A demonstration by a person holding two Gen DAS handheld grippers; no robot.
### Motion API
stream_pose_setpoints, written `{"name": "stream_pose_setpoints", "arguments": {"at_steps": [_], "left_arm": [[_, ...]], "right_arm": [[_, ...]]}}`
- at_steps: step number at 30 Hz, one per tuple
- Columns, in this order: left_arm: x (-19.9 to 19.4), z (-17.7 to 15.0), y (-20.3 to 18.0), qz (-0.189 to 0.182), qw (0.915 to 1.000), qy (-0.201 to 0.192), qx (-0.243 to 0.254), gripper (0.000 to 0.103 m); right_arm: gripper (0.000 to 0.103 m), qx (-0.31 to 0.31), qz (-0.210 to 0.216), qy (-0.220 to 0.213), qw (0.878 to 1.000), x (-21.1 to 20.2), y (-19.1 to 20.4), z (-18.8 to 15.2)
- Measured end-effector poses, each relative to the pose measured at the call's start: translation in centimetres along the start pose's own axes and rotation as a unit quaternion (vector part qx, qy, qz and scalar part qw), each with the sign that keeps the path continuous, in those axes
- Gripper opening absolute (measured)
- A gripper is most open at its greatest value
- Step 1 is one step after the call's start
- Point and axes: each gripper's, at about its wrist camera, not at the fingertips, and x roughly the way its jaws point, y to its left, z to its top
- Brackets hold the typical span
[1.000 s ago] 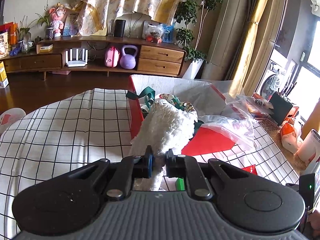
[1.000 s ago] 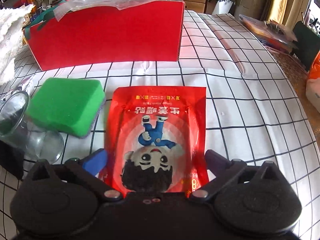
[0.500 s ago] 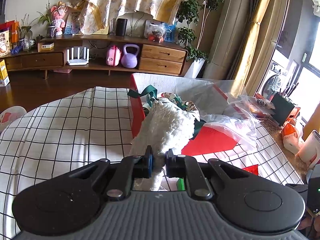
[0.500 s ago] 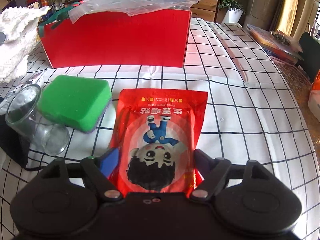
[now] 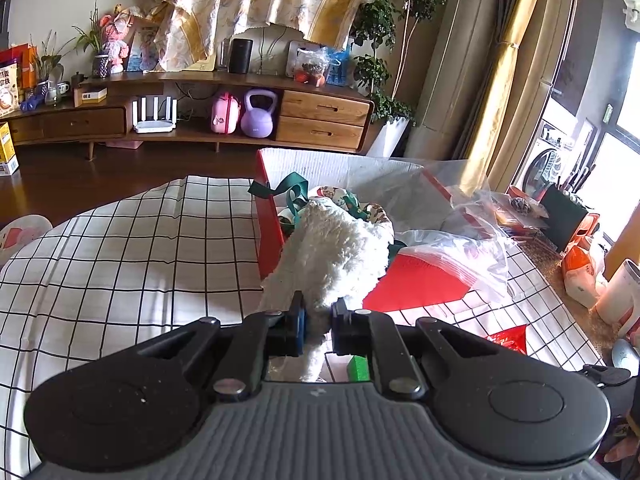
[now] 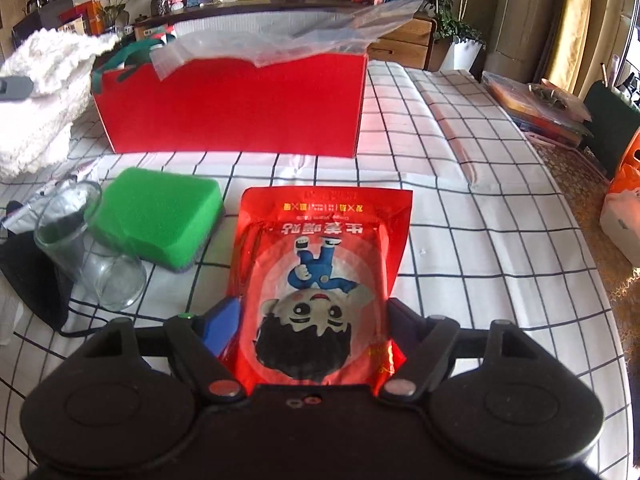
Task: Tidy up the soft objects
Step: 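Lift the towel with the left tool while the right tool lifts the red bag, then carry the towel and red bag with both tools over the red box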
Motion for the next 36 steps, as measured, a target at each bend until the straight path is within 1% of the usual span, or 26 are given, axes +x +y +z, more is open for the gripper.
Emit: {"name": "stream_pose_setpoints", "arguments": {"at_steps": [8,11,15,22,30,36], "left_arm": [[-0.9,0.7,-0.8,-0.016,0.9998,-0.009,-0.006,0.011],[-1.4,1.3,-1.4,-0.023,0.9996,-0.017,-0.006,0.011],[-2.2,2.6,-2.4,-0.035,0.9989,-0.031,-0.005,0.011],[-2.9,5.1,-4.0,-0.052,0.9969,-0.059,0.000,0.011],[-1.5,7.7,-5.4,-0.065,0.9955,-0.069,0.007,0.011],[1.2,9.9,-5.5,-0.067,0.9957,-0.063,0.003,0.011]], "right_arm": [[0.078,0.008,0.016,-0.033,0.999,-3.8,-1.3,2.2],[0.078,0.005,0.020,-0.033,0.999,-4.2,-1.5,3.2],[0.078,0.003,0.021,-0.028,0.999,-3.7,-1.2,4.2],[0.078,-0.012,0.039,-0.053,0.998,-4.8,-0.1,7.3],[0.078,-0.032,0.042,-0.070,0.996,-4.3,0.7,12.1],[0.078,-0.042,0.052,-0.072,0.995,-2.5,1.3,16.1]]}}
